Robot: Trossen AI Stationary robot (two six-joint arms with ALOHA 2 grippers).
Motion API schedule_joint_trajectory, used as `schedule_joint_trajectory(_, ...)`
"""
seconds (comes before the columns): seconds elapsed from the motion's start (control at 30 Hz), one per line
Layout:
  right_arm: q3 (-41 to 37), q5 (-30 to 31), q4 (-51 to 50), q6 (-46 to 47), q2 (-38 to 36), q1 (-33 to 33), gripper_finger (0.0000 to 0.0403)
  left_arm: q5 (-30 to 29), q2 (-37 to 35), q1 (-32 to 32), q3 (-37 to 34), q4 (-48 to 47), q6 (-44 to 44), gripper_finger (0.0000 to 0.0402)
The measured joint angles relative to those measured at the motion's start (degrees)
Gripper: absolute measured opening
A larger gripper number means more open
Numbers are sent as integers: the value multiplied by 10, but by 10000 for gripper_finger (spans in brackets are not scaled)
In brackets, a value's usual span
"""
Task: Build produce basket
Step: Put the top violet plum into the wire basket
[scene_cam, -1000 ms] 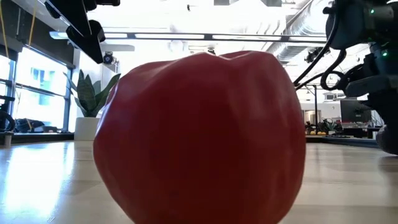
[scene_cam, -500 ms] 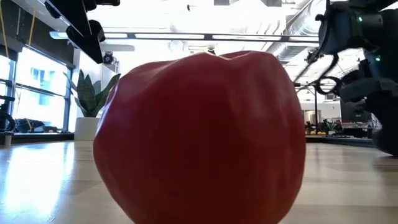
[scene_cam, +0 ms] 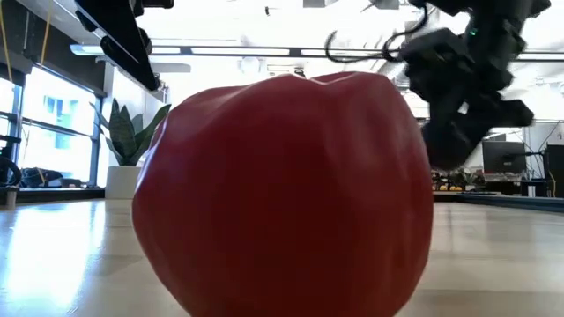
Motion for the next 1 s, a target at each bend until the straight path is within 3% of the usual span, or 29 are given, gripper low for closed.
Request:
schedule_joint_trajectory(0.27,61,31,69,-114,0,-54,202,-7,0,32,0,16,-14,353)
schedule_joint_trajectory(0.67,175,96,69,-344,0,-189,202,-7,0,92,0,16,-15,353)
schedule_joint_trajectory(1.0,180,63,89,-473,14,-294,202,-7,0,136,0,28,-15,353)
